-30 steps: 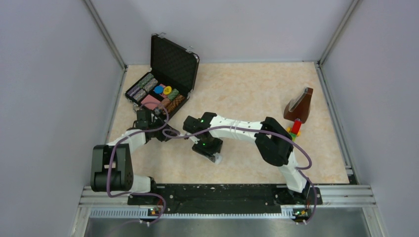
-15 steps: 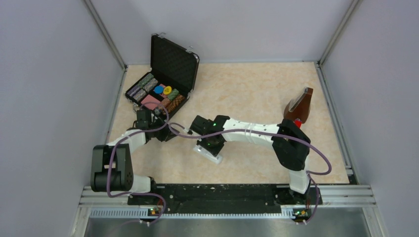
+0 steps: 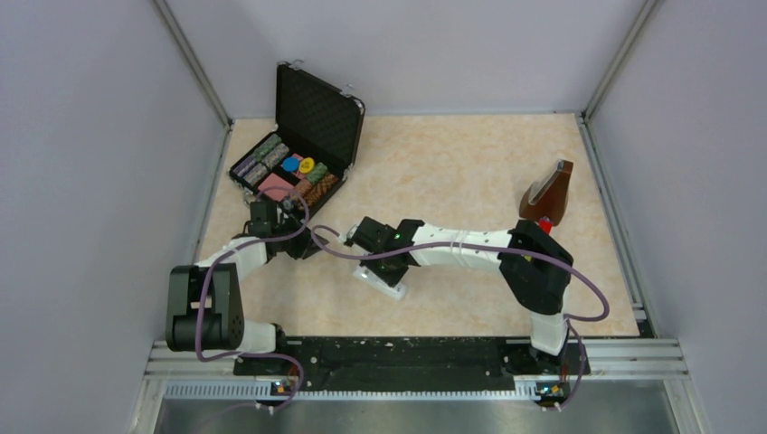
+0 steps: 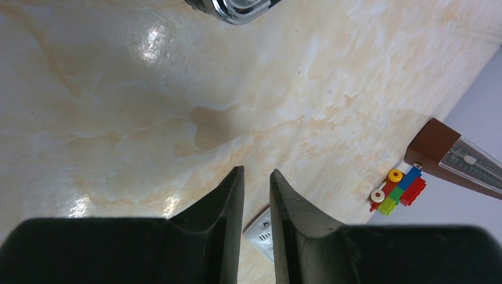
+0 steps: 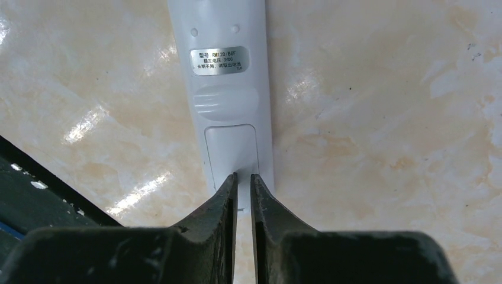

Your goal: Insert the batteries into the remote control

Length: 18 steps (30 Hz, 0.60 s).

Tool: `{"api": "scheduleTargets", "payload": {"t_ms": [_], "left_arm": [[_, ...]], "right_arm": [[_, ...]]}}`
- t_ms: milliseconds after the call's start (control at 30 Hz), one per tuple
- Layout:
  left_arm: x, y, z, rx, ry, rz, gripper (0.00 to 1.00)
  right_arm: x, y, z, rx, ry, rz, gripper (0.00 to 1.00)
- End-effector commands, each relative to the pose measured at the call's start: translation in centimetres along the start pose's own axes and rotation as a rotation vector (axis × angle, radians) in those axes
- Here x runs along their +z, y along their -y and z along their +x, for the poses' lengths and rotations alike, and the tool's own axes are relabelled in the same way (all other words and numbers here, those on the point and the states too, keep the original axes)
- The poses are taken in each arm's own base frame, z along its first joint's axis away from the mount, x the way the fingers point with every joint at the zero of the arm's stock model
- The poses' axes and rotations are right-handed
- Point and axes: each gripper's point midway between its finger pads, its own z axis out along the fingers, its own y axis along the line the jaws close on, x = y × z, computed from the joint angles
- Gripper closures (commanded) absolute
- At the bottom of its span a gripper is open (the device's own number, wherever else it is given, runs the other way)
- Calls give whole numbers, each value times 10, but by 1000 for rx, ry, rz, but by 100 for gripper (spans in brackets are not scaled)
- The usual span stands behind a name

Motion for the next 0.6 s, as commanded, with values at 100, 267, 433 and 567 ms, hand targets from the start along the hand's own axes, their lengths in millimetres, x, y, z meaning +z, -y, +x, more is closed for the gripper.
{"api": "scheduleTargets", "payload": {"t_ms": [100,267,433,567], "left_arm": [[-3,12,-10,40,30,41,73],[-3,14,-11,38,29,45,73],[-4,14,-9,37,21,50,72],[-5,18,-7,40,12,64,72]], "right_arm": [[5,1,1,-52,33,30,89],[18,5,16,-64,64,48,91],[28,9,28,-52,107,64,92],[32,12,29,-48,131,80,92]]}}
